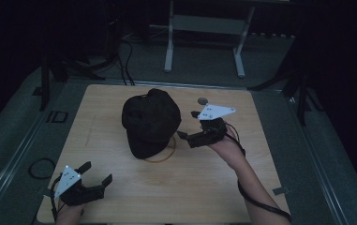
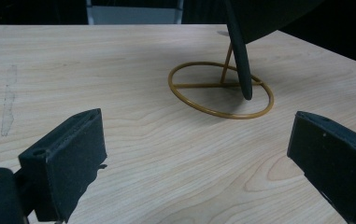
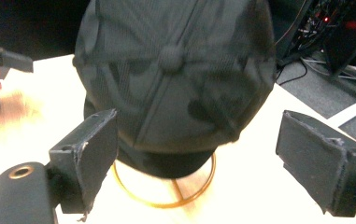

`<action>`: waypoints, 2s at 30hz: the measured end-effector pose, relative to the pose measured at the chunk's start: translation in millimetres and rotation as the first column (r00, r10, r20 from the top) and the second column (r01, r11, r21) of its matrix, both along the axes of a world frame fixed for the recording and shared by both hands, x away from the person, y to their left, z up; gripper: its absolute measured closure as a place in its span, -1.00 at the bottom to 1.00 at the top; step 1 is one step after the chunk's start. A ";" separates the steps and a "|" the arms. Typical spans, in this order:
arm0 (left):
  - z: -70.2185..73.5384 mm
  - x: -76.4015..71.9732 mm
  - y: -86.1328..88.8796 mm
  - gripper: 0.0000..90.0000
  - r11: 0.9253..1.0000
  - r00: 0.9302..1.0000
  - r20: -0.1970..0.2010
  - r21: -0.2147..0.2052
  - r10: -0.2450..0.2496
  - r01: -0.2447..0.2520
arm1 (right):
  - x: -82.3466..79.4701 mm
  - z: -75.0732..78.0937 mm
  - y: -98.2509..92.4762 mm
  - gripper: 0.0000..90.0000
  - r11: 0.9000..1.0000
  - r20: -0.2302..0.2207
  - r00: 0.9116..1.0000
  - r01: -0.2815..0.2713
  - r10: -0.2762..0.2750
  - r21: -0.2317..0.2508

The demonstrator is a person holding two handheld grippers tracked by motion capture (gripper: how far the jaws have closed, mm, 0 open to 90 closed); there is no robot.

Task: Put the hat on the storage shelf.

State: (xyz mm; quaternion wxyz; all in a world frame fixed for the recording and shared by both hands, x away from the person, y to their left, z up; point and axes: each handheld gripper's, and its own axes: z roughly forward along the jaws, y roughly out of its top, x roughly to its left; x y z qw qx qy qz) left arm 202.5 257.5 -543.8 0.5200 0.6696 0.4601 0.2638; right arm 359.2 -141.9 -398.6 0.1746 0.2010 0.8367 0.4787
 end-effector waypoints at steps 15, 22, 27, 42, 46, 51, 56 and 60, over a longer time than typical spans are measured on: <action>-0.1 0.0 1.1 -0.89 1.000 1.000 -0.001 -0.003 -0.001 0.001 | -7.3 -35.1 -10.9 -0.71 1.000 -0.039 0.999 -0.013 0.012 -0.021; -0.5 0.0 0.5 -0.89 1.000 1.000 -0.004 -0.007 -0.002 0.002 | -11.1 -54.6 -18.0 -0.71 0.999 -0.067 0.998 -0.023 0.021 -0.029; -0.2 -0.1 0.8 -0.89 1.000 1.000 -0.002 -0.007 -0.002 0.002 | -11.5 -65.4 -25.2 -0.71 0.999 -0.075 0.997 -0.013 0.011 -0.032; -0.4 0.1 1.6 -0.89 1.000 1.000 -0.007 -0.002 0.000 0.000 | -16.1 -97.1 -31.8 -0.70 0.998 -0.115 0.993 -0.032 0.027 -0.045; -0.4 0.1 1.5 -0.89 1.000 1.000 -0.005 -0.002 -0.001 0.001 | -17.5 -104.6 -33.3 -0.70 0.999 -0.126 0.992 -0.034 0.028 -0.043; -0.4 0.0 1.8 -0.89 1.000 1.000 -0.006 -0.001 0.001 -0.001 | -19.6 -113.2 -36.0 -0.70 0.998 -0.140 0.990 -0.037 0.030 -0.048; -0.4 0.0 1.8 -0.89 1.000 1.000 -0.006 -0.004 0.000 0.000 | -22.1 -120.8 -40.8 -0.69 0.999 -0.155 0.988 -0.031 0.025 -0.036; -0.4 -0.1 1.5 -0.89 1.000 1.000 -0.005 -0.004 0.000 0.000 | -24.6 -126.7 -45.8 -0.69 0.999 -0.156 0.988 -0.023 0.017 -0.034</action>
